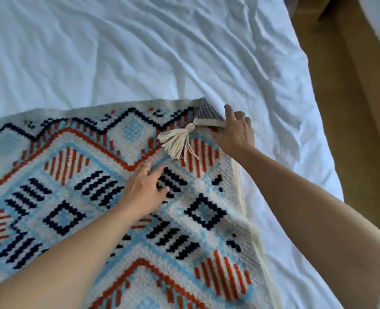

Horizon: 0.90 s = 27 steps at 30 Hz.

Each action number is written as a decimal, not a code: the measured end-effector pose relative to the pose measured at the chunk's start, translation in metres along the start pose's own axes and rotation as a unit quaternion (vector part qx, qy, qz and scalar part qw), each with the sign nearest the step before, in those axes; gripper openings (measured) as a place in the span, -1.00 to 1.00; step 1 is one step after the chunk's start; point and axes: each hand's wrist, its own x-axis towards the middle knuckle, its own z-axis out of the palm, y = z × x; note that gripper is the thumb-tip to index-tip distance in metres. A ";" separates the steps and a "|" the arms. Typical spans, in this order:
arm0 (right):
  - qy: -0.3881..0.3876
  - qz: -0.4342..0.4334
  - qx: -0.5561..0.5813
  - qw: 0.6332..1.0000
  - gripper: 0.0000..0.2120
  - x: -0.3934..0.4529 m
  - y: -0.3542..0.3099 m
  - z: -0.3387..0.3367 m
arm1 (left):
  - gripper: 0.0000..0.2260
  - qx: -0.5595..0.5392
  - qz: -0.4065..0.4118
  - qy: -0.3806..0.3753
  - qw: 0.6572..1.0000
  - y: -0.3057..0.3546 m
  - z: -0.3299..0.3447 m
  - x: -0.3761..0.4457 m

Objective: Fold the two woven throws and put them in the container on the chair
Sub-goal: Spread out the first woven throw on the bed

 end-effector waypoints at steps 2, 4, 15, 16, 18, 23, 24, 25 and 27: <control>0.009 -0.037 -0.039 0.998 -0.52 0.032 -0.003 0.008 | -0.36 0.023 0.002 0.000 1.000 0.000 0.000 0.013; 0.037 -0.029 0.018 0.999 -0.65 0.057 -0.006 0.008 | -0.36 0.042 0.003 -0.006 0.999 0.001 0.001 0.023; 0.055 0.216 0.291 0.930 -0.58 0.098 0.024 -0.016 | -0.38 0.063 0.073 0.017 0.995 0.017 0.006 0.036; 0.048 0.201 0.295 0.933 -0.56 0.071 0.030 -0.014 | -0.38 0.066 0.076 0.032 0.994 0.014 0.011 0.028; 0.010 0.193 0.286 0.939 -0.52 -0.003 0.048 -0.007 | -0.40 0.047 0.074 0.049 0.995 0.007 0.026 0.003; -0.136 0.222 0.211 0.942 -0.66 -0.205 0.094 0.034 | -0.42 0.037 0.051 0.031 0.998 -0.036 0.089 -0.088; -0.161 0.233 0.185 0.941 -0.64 -0.237 0.101 0.043 | -0.40 0.047 0.050 0.024 0.997 -0.047 0.101 -0.108; -0.183 0.244 0.173 0.937 -0.61 -0.265 0.105 0.048 | -0.39 0.058 0.046 0.010 0.997 -0.058 0.113 -0.128; -0.208 0.255 0.167 0.929 -0.66 -0.306 0.112 0.054 | -0.36 0.073 0.041 -0.019 0.996 -0.077 0.130 -0.161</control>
